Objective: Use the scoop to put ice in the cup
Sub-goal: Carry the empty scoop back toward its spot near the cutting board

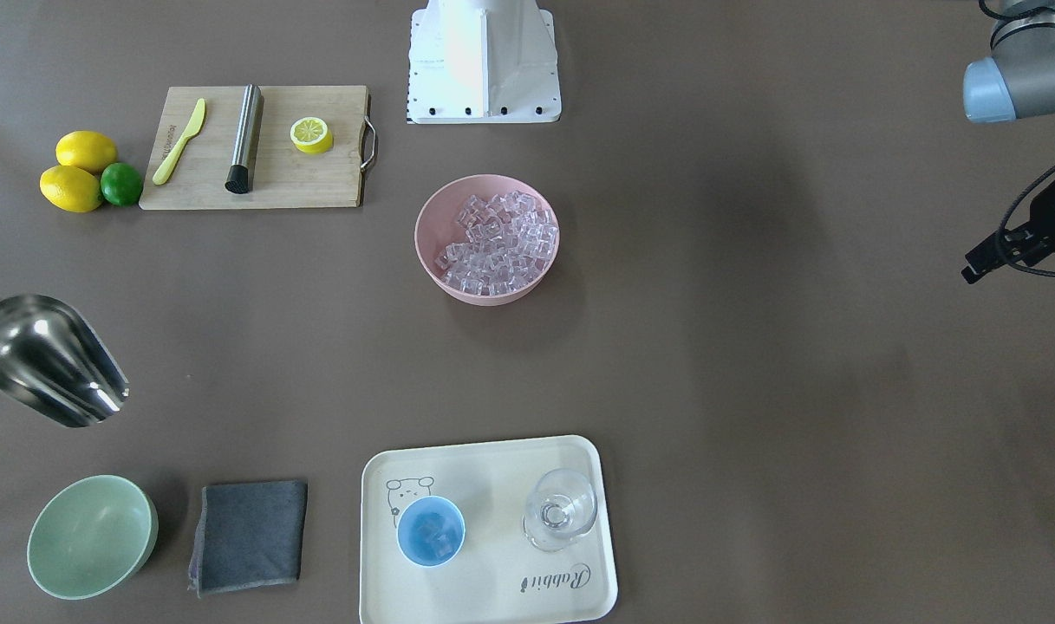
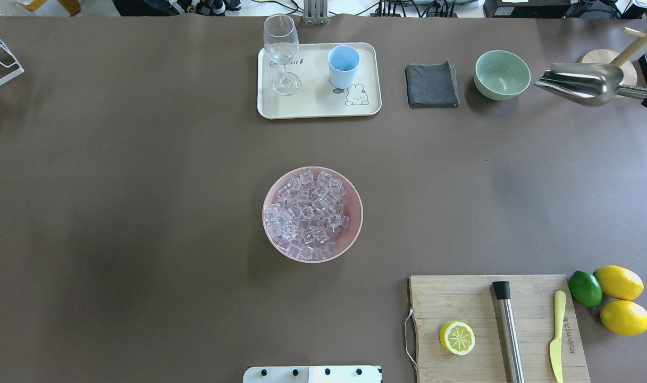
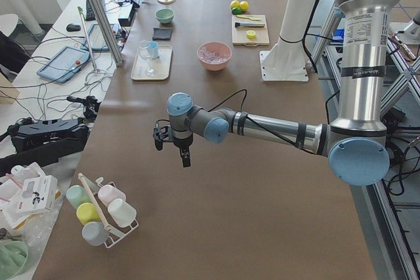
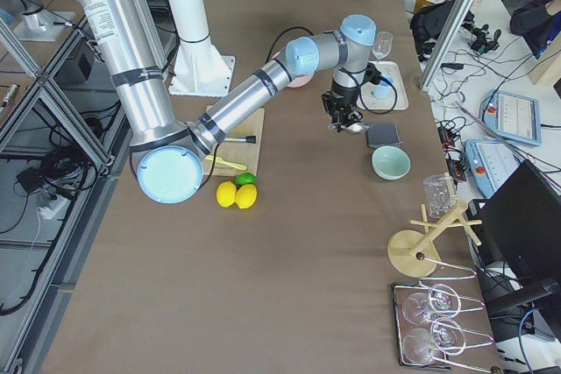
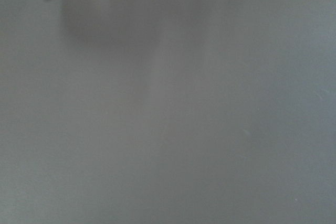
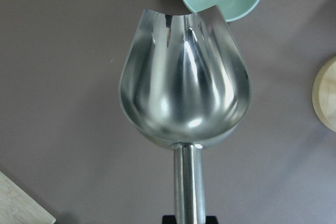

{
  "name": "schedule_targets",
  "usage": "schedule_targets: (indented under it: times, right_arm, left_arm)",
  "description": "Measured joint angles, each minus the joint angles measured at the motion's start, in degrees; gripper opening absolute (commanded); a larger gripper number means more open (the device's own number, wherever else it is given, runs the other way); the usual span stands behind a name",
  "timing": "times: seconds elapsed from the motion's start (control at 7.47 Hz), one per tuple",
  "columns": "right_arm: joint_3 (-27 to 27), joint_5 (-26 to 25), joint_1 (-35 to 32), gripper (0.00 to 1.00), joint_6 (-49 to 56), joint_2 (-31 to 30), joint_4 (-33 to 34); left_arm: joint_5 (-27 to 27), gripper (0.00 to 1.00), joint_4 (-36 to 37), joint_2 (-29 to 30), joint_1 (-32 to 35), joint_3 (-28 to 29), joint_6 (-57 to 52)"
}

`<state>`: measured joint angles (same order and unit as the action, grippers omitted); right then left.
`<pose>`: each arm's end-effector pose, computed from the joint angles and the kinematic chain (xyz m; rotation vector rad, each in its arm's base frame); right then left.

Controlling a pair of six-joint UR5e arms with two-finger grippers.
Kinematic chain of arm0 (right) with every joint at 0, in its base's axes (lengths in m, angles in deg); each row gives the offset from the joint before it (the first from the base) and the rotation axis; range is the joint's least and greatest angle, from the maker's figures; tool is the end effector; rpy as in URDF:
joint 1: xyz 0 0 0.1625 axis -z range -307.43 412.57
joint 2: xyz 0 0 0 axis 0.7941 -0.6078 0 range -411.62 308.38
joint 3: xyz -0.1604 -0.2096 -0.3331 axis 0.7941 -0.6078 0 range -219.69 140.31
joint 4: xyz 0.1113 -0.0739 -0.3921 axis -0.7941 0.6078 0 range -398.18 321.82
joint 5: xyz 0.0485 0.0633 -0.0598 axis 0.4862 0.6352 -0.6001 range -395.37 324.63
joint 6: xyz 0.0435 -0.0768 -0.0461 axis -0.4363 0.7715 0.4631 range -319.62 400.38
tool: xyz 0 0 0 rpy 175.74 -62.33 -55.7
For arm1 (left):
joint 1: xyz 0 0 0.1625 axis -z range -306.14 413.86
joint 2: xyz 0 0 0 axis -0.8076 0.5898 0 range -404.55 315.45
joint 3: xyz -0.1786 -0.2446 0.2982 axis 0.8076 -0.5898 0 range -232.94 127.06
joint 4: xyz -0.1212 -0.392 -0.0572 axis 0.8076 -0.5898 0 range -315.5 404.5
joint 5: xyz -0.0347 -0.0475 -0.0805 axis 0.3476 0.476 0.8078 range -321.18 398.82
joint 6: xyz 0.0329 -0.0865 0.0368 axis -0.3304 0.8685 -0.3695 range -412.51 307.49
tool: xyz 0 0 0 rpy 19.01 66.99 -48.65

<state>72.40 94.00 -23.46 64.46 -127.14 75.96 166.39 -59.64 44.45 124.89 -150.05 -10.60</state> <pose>-0.0610 -0.5362 0.3941 0.2737 -0.6783 -0.7094 0.0950 -0.4998 0.5852 -0.0349 0.7337 -0.2665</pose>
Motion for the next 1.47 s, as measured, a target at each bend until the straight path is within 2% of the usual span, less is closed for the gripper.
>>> schedule_targets:
  times: [0.13,0.27,0.4,0.67,0.8,1.07,1.47]
  right_arm:
    - [0.1,0.3,-2.4,0.00,1.9,-2.7,-0.2]
    - [0.5,1.6,-3.3,0.00,0.4,-4.1,-0.2]
    - [2.4,3.7,-3.2,0.00,-6.7,-5.1,-0.7]
    - [6.7,5.3,3.0,0.00,-28.5,-5.7,-4.2]
    - [7.9,3.6,8.2,0.00,-43.2,-5.6,-9.1]
    - [7.1,-4.2,18.3,0.00,-67.0,-5.9,-19.3]
    - [7.2,-20.9,31.5,0.00,-85.8,-7.5,-23.3]
  left_arm:
    - [0.8,0.97,0.1,-0.2,3.0,1.4,-3.7]
    - [3.3,0.97,0.7,-0.2,6.7,3.4,-11.9]
    - [6.6,0.97,2.5,-0.2,10.9,5.5,-20.2]
    - [11.8,0.97,5.0,-0.3,16.2,8.4,-32.0]
    - [12.5,0.97,5.7,-0.3,17.1,8.8,-34.2]
    - [12.8,0.97,6.3,-0.6,18.2,8.7,-35.4]
    - [12.6,0.97,6.4,-2.0,19.4,8.5,-35.6]
